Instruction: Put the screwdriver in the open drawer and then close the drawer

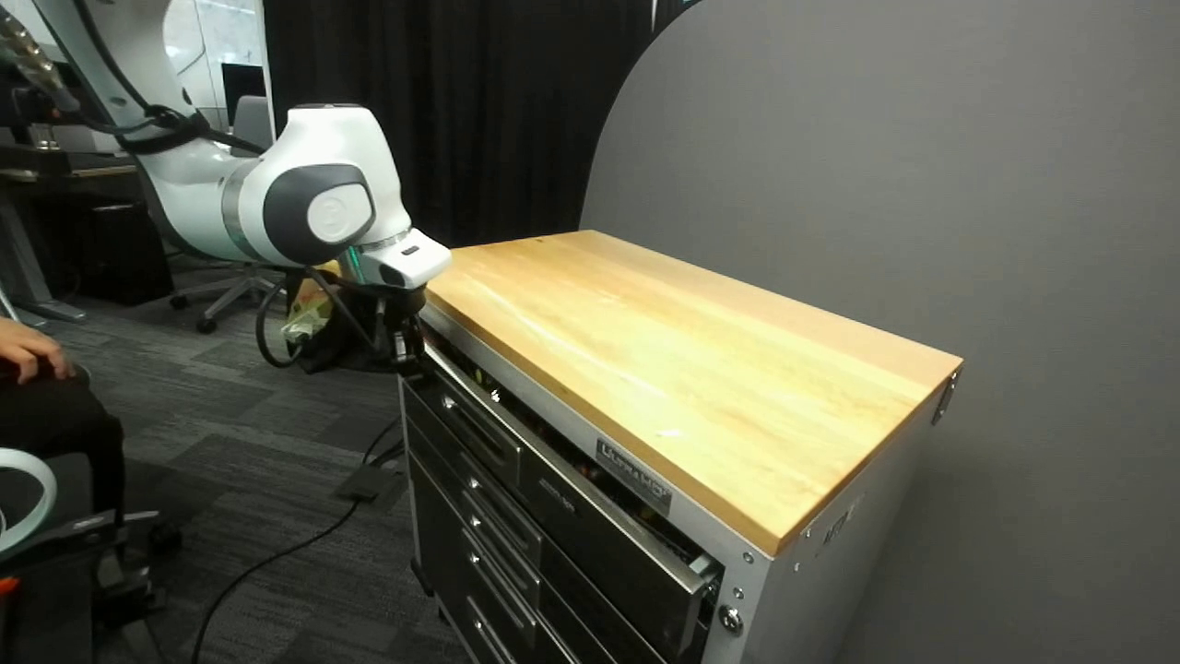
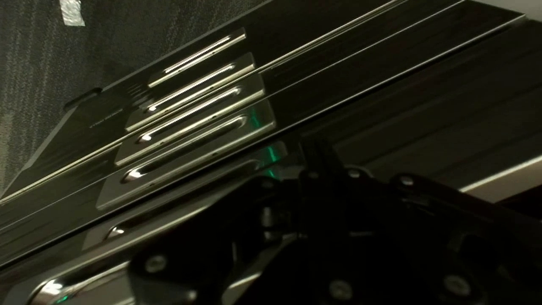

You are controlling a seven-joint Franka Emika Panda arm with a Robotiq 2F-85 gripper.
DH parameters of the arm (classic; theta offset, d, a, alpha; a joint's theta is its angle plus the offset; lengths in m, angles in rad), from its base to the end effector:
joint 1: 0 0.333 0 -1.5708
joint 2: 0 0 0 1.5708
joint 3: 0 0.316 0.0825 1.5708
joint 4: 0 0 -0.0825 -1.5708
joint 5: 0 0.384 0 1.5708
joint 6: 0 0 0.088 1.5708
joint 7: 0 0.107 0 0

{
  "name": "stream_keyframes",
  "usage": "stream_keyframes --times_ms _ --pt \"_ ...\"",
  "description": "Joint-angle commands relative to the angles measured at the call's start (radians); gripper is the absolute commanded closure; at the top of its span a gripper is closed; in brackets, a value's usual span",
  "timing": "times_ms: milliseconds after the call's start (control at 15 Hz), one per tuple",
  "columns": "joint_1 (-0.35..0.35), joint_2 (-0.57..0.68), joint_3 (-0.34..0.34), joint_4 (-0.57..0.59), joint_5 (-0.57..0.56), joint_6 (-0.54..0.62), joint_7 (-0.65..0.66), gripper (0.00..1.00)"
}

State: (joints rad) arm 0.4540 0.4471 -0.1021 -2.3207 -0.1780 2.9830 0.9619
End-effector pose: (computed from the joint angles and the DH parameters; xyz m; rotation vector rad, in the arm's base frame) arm 0.4996 0.1947 0.1695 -2.9953 0.6422 -0.3438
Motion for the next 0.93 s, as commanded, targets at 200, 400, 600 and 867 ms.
stream_keyframes --times_ms 200,400,600,867 --pt "0.089 0.072 -0.062 0.070 0.080 0.117 0.030 0.95" --pt "0.119 0.074 -0.082 0.053 0.122 0.176 0.018 0.94" --pt "0.111 0.075 -0.056 0.040 0.183 0.231 -0.015 0.95" --pt "0.086 0.058 -0.006 0.019 0.264 0.300 -0.065 0.95"
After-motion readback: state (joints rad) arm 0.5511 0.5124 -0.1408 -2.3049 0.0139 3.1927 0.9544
